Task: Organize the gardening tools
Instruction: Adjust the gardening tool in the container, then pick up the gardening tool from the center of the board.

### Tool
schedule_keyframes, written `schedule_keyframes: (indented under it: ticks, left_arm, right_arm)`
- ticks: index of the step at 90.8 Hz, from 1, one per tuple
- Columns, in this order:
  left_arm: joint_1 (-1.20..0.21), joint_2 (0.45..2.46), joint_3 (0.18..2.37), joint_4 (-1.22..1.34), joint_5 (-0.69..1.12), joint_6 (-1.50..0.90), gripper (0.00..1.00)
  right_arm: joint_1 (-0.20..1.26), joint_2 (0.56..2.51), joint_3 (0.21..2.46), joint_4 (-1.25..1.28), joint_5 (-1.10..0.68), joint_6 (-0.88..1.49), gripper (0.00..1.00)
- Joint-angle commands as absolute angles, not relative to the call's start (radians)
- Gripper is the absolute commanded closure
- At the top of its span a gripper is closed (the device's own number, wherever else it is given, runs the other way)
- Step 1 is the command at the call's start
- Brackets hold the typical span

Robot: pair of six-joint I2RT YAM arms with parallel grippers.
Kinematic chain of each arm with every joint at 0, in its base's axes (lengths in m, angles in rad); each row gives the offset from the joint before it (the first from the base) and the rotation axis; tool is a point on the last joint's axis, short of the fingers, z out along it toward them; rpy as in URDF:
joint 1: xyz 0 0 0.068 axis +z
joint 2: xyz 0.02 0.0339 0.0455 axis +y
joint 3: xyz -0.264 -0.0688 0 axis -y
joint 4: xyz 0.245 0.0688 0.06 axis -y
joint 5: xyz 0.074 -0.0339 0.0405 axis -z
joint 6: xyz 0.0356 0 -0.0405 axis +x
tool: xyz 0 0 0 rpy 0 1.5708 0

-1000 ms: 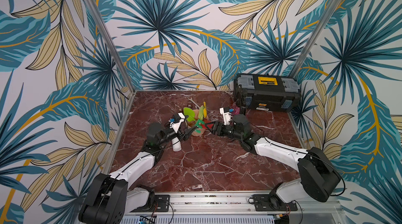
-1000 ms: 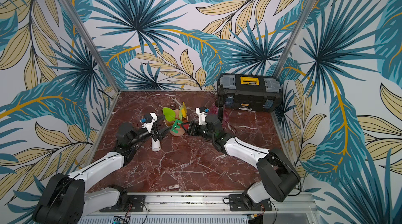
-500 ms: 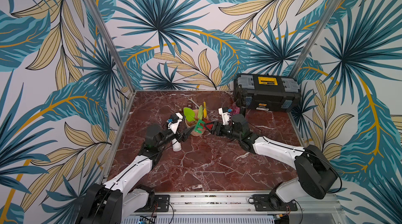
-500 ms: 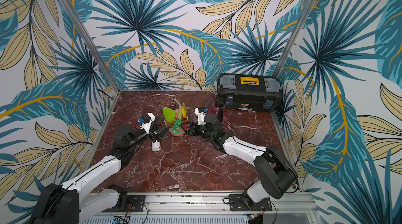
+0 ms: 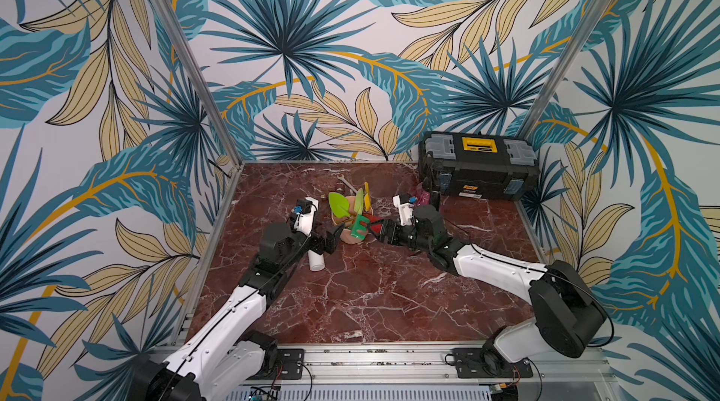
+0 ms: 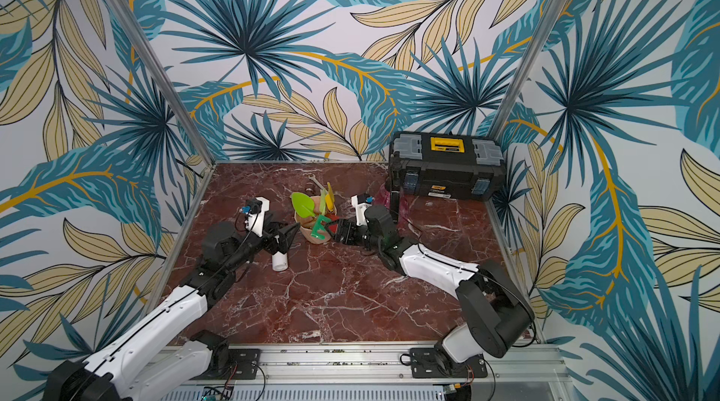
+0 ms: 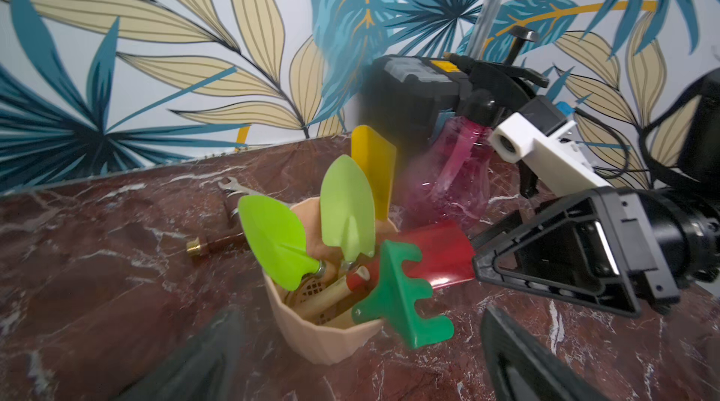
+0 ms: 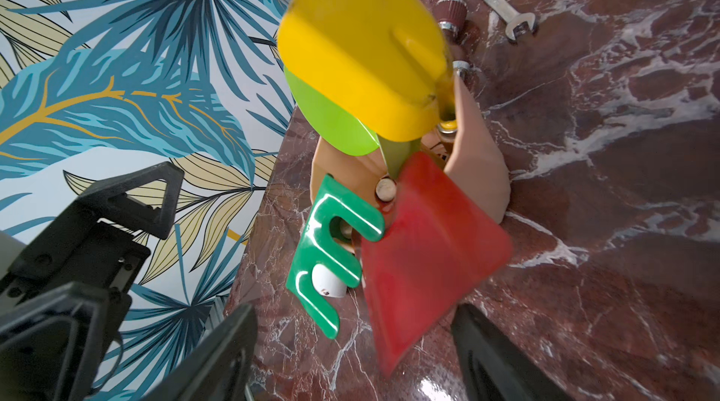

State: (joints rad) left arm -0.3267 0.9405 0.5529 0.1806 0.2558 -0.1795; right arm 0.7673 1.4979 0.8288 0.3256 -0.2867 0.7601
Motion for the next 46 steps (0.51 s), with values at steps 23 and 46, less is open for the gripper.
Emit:
schedule_keyframes:
  ticks: [23,46]
  left_arm:
    - [-0.331,1.021,0.871,-0.516,-0.08,-0.43,0.0]
    - [-0.331,1.095,0.95,-0.751,-0.167,-0.54,0.0]
  right_arm:
    - [0.767,1.395,0.845,0.089,-0.177,0.705,0.07]
    - [0.766,1.356,0.861,-0.019,-0.126,0.694,0.06]
